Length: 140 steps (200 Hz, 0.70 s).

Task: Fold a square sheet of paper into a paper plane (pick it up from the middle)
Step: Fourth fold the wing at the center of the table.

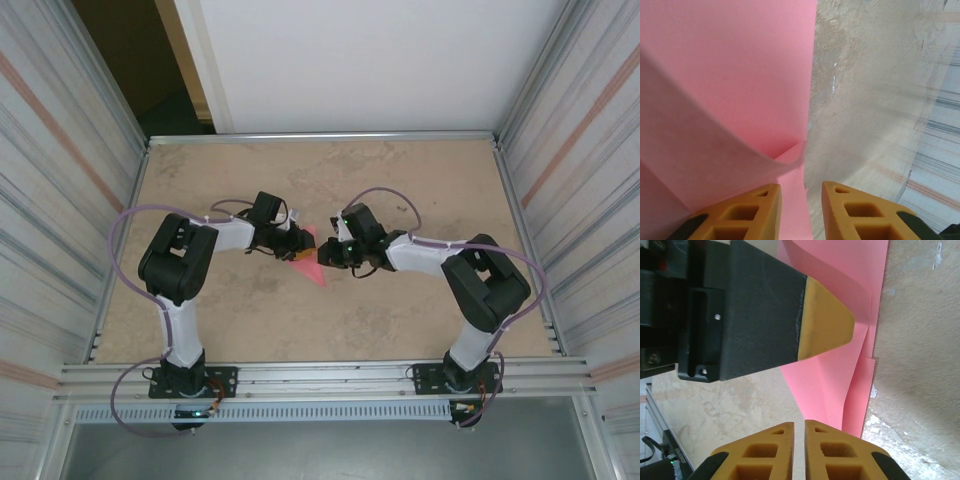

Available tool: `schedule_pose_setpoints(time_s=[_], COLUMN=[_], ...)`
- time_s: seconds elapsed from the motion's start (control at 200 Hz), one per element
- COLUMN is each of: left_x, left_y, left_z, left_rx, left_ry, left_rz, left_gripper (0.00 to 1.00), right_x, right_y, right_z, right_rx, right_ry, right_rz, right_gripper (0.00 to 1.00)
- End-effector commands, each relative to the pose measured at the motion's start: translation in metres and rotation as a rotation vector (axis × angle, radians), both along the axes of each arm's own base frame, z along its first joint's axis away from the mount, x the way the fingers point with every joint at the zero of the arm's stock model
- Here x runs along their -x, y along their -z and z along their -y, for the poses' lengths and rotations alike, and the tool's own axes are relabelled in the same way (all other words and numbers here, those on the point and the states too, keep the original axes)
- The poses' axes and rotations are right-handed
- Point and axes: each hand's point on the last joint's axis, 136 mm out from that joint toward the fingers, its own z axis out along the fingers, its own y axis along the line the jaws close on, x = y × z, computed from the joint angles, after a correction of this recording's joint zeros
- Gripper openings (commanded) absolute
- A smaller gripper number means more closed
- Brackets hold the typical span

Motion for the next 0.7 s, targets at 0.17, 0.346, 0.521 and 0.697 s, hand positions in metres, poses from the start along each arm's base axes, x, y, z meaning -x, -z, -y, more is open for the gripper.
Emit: schedule_pose_setpoints(time_s=[0.17, 0.346, 0.521, 0.697], left_x=[0.014, 0.015, 0.015, 0.011], left_y=[0.028, 0.029, 0.029, 0.021], left_z=[-0.010, -0.010, -0.010, -0.007], left_rx=[-0.081, -0.083, -0.081, -0.063], left_ry=[-0.003, -0.001, 0.001, 0.007], left_rz=[-0.080, -0.085, -0.084, -0.068], left_gripper=[0.28, 0.28, 0.28, 0.29], right_x=[0.003, 0.006, 0.012, 0.017], right_y=[0.021, 0.033, 0.048, 0.058], right_z=[-0.020, -0.021, -0.014, -0.006], right_rx=[0.055, 0.069, 0.108, 0.134], right_ry=[-0.048, -0.061, -0.057, -0.044], right_rz=[-0.043, -0.080, -0.118, -0.141], right_gripper=[0.08, 0.08, 0.08, 0.08])
